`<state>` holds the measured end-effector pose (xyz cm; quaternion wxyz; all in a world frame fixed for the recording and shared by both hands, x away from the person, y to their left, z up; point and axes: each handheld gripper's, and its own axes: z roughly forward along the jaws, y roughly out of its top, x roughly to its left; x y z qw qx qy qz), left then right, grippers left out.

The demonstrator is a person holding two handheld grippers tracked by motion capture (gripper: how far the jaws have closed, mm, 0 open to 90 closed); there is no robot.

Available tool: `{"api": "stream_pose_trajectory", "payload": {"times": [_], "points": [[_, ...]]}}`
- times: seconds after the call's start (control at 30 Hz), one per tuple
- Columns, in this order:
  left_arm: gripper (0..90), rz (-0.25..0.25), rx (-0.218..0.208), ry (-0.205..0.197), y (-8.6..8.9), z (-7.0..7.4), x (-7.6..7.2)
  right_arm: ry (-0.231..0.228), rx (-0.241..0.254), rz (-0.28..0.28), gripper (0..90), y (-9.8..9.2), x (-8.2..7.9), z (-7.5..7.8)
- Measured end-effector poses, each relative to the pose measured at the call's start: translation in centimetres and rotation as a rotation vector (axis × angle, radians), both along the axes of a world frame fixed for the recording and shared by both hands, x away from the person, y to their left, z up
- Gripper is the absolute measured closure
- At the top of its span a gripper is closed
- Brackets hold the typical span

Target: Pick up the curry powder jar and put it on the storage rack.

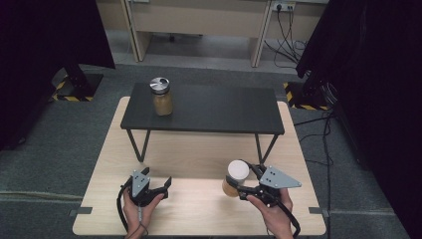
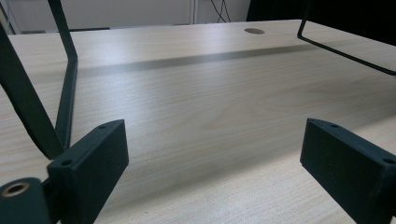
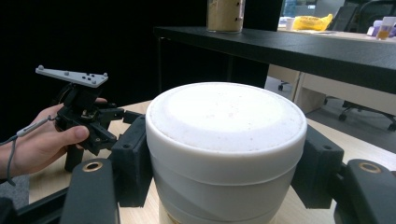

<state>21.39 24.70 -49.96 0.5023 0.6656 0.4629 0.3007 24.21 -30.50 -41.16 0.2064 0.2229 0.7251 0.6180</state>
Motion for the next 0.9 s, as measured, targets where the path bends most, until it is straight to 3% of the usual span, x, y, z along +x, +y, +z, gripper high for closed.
{"api": "stream_pose_trajectory", "payload": {"times": [0.9], "points": [[7.1,0.001,0.002,0.004,-0.1,0.1,0.1,-0.037,0.029,-0.044,34.2,-0.5,0.3,6.8]]}}
